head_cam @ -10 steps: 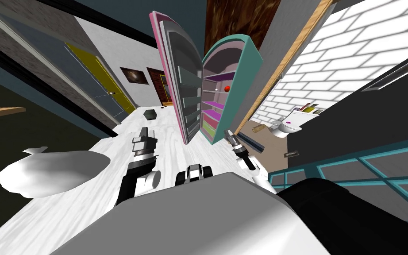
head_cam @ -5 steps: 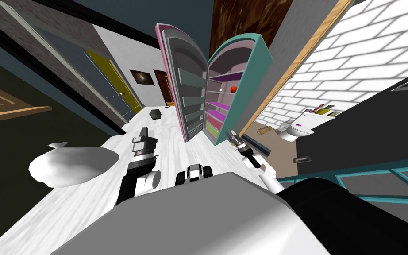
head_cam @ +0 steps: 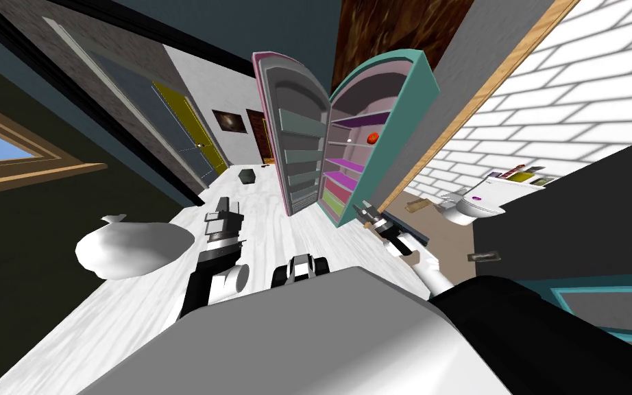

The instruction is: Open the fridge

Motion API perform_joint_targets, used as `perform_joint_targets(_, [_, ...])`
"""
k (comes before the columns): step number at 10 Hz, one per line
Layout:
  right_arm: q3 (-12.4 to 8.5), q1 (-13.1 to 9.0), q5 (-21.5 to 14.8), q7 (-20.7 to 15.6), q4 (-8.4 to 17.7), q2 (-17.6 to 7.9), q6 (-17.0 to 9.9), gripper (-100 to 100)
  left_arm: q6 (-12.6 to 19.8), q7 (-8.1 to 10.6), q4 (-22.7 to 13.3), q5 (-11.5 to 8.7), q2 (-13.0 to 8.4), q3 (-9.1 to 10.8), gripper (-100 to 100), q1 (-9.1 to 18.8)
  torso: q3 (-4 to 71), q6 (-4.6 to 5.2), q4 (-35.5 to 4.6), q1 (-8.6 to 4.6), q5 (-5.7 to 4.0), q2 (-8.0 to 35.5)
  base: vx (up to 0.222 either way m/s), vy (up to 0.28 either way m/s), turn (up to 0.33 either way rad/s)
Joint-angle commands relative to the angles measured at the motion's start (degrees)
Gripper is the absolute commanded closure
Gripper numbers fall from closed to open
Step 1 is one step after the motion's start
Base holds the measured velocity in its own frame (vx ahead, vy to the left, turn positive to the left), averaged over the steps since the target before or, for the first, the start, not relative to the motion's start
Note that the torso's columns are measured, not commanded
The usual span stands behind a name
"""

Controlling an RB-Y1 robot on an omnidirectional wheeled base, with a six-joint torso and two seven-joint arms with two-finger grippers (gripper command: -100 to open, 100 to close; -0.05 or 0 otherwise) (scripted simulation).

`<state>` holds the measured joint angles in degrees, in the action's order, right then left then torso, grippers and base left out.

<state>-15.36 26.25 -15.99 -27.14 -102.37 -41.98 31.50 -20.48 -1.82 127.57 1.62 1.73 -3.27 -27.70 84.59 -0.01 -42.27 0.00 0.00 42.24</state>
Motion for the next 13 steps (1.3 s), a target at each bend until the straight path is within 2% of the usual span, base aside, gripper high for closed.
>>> perform_joint_targets(1, [-1.7, 0.2, -1.0, -2.7, 3.1, -3.9, 0.0, -100, 0.0, 0.00, 0.0, 0.0, 0.0, 0.00, 0, 0.0, 0.0, 0.03, 0.0, -0.03, 0.00, 0.0, 0.039, 0.074, 0.109])
perform_joint_targets(2, [-1.7, 0.2, -1.0, -2.7, 3.1, -4.6, 0.0, -100, 0.0, 0.00, 0.0, 0.0, 0.0, 0.00, 0, 0.0, 0.0, 0.00, 0.0, 0.04, 0.01, 0.0, 0.033, 0.066, 0.056])
perform_joint_targets(3, [-2.7, 0.2, -1.7, -4.3, 5.2, -6.8, -0.3, -100, 0.0, 0.00, 0.0, 0.0, 0.0, 0.00, 0, 0.0, 0.0, 0.03, 0.0, 0.01, 0.01, 0.1, 0.032, 0.092, 0.125])
perform_joint_targets(4, [-2.7, 0.2, -1.7, -4.3, 5.2, -7.6, -0.3, -100, 0.0, 0.00, 0.0, 0.0, 0.0, 0.00, 0, 0.0, 0.0, -0.01, 0.0, 0.08, 0.02, 0.1, 0.041, 0.067, 0.049])
perform_joint_targets(5, [-3.8, 0.1, -2.3, -5.9, 7.4, -9.8, -0.6, -100, 0.0, 0.00, 0.0, 0.0, 0.0, 0.00, 0, 0.0, 0.0, 0.04, 0.0, -0.03, 0.01, 0.0, 0.050, 0.067, 0.090])
perform_joint_targets(6, [-3.8, 0.1, -2.3, -5.9, 7.4, -10.6, -0.6, -100, 0.0, 0.00, 0.0, 0.0, 0.0, 0.00, 0, 0.0, 0.0, 0.00, 0.0, -0.03, -0.01, 0.0, 0.048, 0.051, 0.053])
perform_joint_targets(7, [-4.8, 0.0, -3.0, -7.5, 9.6, -12.8, -0.9, -100, 0.0, 0.00, 0.0, 0.0, 0.0, 0.01, 0, 0.0, 0.0, 0.03, 0.0, -0.07, -0.01, 0.0, 0.044, 0.072, 0.115])
perform_joint_targets(8, [-4.8, 0.0, -3.0, -7.5, 9.6, -13.6, -0.9, -100, 0.0, 0.00, 0.0, 0.0, 0.0, 0.00, 0, 0.0, 0.0, -0.01, 0.0, 0.03, 0.00, 0.0, 0.037, 0.064, 0.067])
perform_joint_targets(9, [-5.9, -0.1, -3.7, -9.1, 11.8, -15.6, -1.2, -100, 0.0, 0.00, 0.0, 0.0, 0.0, 0.00, 0, 0.0, 0.0, 0.03, 0.0, 0.01, 0.02, 0.1, 0.051, 0.073, 0.119])
perform_joint_targets(10, [-5.9, -0.1, -3.7, -9.1, 12.0, -16.6, -1.2, -100, 0.0, 0.00, 0.0, 0.0, 0.0, 0.00, 0, 0.0, 0.0, 0.00, 0.0, 0.04, 0.01, 0.0, 0.046, 0.056, 0.049])
perform_joint_targets(11, [-6.9, -0.2, -4.3, -10.7, 14.3, -19.0, -1.6, -100, 0.0, 0.00, 0.0, 0.0, 0.0, 0.01, 0, 0.0, 0.0, 0.03, 0.0, -0.04, 0.00, 0.0, 0.049, 0.064, 0.116])
perform_joint_targets(12, [-6.9, -0.2, -4.3, -10.7, 14.3, -19.7, -1.6, -100, 0.0, 0.00, 0.0, 0.0, 0.0, 0.00, 0, 0.0, 0.0, 0.00, 0.0, -0.01, -0.01, 0.0, 0.040, 0.056, 0.049])
perform_joint_targets(13, [-7.9, -0.3, -4.9, -12.2, 16.7, -22.0, -2.0, -100, 0.0, 0.00, 0.0, 0.0, 0.0, 0.01, 0, 0.0, 0.0, 0.04, 0.0, -0.02, 0.00, 0.1, 0.055, 0.073, 0.111])
